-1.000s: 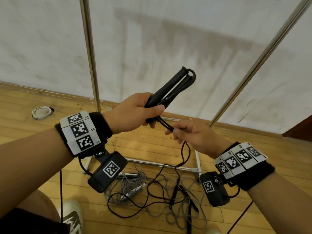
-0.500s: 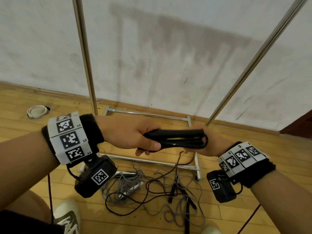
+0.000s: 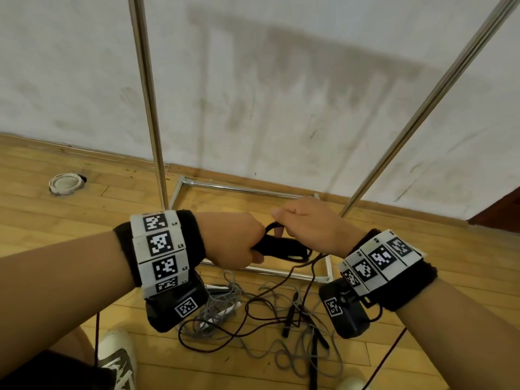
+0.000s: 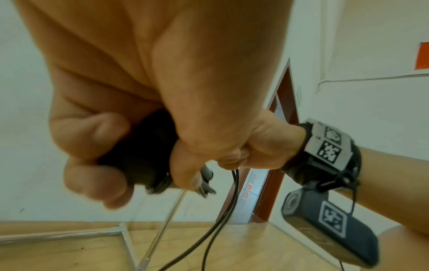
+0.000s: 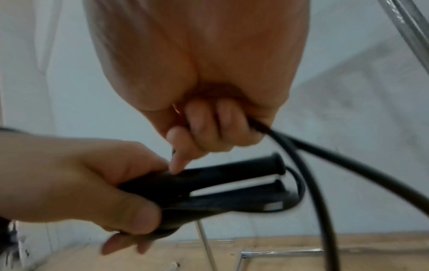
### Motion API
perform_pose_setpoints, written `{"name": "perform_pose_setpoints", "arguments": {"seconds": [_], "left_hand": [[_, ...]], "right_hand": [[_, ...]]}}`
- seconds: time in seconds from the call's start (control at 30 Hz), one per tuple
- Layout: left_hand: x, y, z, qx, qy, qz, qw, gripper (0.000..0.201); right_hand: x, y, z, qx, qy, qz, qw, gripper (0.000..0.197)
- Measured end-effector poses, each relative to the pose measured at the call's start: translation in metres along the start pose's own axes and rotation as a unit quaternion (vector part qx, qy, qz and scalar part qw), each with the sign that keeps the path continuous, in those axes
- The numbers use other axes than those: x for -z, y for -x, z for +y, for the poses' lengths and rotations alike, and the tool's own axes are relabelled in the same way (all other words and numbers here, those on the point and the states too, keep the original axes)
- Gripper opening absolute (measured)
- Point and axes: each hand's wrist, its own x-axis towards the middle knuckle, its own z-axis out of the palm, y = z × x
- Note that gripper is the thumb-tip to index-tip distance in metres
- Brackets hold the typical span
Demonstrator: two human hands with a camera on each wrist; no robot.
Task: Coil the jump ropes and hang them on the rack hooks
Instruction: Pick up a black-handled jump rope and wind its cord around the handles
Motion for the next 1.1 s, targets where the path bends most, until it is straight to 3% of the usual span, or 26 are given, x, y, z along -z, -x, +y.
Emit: {"name": "perform_pose_setpoints", "arguments": {"seconds": [0.17,0.4,0.47,0.63,0.77,0.9,1.0,1.1], "left_hand": [[0.0,-0.002,-0.011,0.06,0.009,0.118,0.991,0.027],[0.016,0.006,-0.019,0.007,0.122,0.244,0.962,0.022],[0.02,0.007,-0.022,0.017,0.118,0.243,0.963,0.014],[0.02,0.003,-0.025,0.07,0.092,0.257,0.96,0.021],[0.019,0.002,-0.027,0.08,0.084,0.265,0.957,0.022],[0.019,0.001,-0.024,0.073,0.089,0.269,0.956,0.021],[0.024,0.002,-0.024,0.068,0.102,0.272,0.955,0.022],[0.031,0.007,-0.024,0.054,0.152,0.264,0.951,0.023]], "right_hand": [[-0.006,-0.005,-0.01,-0.053,-0.134,0.003,0.99,0.031],[-0.015,-0.006,-0.021,-0.03,-0.327,0.128,0.936,0.014],[-0.015,-0.006,-0.025,-0.02,-0.322,0.147,0.935,0.014],[-0.019,-0.007,-0.029,-0.051,-0.317,0.162,0.933,0.029],[-0.009,-0.004,-0.027,-0.094,-0.352,0.094,0.927,0.03],[-0.003,0.004,-0.021,-0.101,-0.404,0.004,0.909,0.02],[-0.001,0.009,-0.015,-0.081,-0.446,0.009,0.891,0.015],[0.0,0.013,-0.01,-0.073,-0.362,0.043,0.928,0.033]]}}
